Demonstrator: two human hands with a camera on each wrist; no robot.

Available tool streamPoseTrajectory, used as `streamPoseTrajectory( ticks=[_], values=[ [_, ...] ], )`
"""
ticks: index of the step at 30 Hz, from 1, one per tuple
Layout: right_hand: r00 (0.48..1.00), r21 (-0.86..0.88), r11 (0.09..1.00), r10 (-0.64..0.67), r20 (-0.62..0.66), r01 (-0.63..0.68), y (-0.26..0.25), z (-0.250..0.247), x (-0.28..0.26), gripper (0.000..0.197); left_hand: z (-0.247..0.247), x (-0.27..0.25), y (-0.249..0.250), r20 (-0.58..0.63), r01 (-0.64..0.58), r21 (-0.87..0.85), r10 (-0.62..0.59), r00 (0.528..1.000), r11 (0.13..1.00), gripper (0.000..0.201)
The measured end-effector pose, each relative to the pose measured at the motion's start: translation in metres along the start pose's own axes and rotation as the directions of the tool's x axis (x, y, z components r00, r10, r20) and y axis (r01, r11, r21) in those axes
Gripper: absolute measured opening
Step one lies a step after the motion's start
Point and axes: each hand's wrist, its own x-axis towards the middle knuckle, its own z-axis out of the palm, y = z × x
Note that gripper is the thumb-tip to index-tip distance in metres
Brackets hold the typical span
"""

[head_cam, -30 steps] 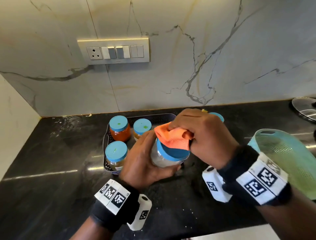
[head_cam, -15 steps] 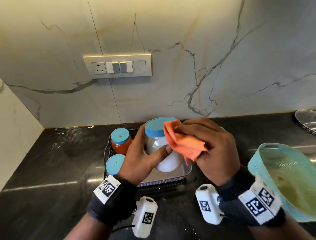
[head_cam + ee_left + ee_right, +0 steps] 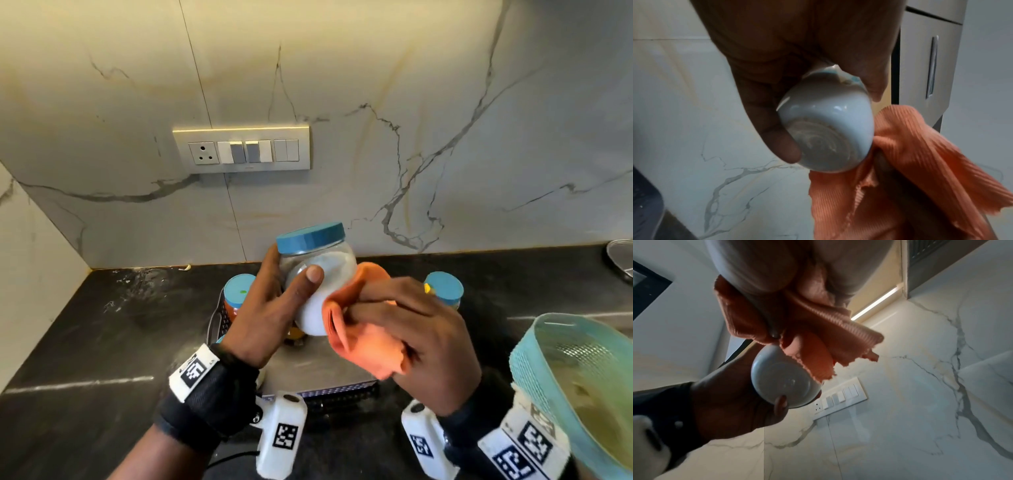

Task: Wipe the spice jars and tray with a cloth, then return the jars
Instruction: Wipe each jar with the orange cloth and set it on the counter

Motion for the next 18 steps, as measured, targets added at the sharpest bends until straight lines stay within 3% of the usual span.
streamPoseTrajectory(
  ticks=[3,7,10,13,16,18],
  values=[
    [0.998,-0.032,0.999,-0.032,0.062,0.034,0.005,0.0,-0.001,0.021,-0.001,0.0,-0.002,0.044,0.009,0.018,-0.01,0.999,1.0,0.074],
    [0.998,-0.054,0.998,0.038,-0.053,-0.041,0.012,-0.008,0.032,0.025,0.004,0.002,-0.005,0.095,0.0,0.059,-0.006,0.995,0.998,0.056],
    [0.996,-0.054,0.997,0.045,-0.08,-0.049,0.008,-0.004,0.037,0.028,0.006,0.007,-0.003,0.026,0.015,-0.002,-0.015,1.0,1.0,0.051],
    [1.0,-0.012,1.0,-0.006,0.027,0.006,0.003,0.004,0.013,0.014,-0.003,0.013,0.0,-0.041,0.039,-0.078,-0.042,0.998,0.996,0.065],
    [0.996,0.001,1.0,-0.014,0.091,0.014,0.004,0.008,0.0,0.021,-0.009,0.014,0.003,0.022,0.031,-0.024,-0.031,0.999,0.999,0.063],
    [0.999,-0.03,0.999,0.043,0.02,-0.043,0.009,0.005,0.014,0.028,-0.007,0.013,-0.001,0.066,0.024,-0.002,-0.024,0.998,1.0,0.059]
  ],
)
